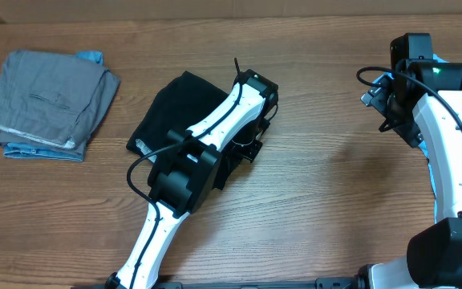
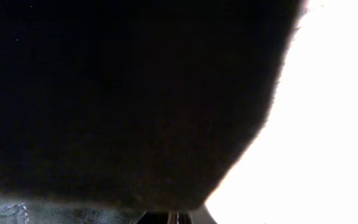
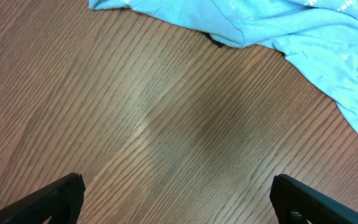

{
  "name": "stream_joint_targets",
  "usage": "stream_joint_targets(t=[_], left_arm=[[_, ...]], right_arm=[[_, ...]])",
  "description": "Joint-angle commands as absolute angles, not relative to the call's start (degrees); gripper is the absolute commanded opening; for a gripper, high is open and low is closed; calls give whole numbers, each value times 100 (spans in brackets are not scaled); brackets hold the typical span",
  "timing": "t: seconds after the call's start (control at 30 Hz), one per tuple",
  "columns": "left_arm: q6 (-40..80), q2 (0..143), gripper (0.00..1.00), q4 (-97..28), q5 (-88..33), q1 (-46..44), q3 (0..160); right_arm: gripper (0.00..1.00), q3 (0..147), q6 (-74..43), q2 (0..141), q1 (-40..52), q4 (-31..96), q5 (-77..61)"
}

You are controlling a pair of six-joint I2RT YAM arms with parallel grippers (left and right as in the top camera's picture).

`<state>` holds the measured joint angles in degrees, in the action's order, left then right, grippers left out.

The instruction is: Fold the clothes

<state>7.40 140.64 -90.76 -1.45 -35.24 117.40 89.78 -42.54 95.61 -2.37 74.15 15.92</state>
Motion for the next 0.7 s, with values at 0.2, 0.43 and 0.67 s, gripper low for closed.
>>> stream_joint_targets(t=[0.2, 0.43, 0.67], left_arm=[[1868, 11878, 4, -8425, -47, -3695, 11677], [3822, 10486, 7, -8530, 480, -2628, 11677], [3253, 10468, 89, -8954, -932, -666, 11157]], right_arm=[[100, 9011, -4193, 9487, -261, 7382, 1669], [100, 9011, -4193, 9487, -259, 7382, 1669], [100, 9011, -4193, 9487, -261, 6801, 1623]])
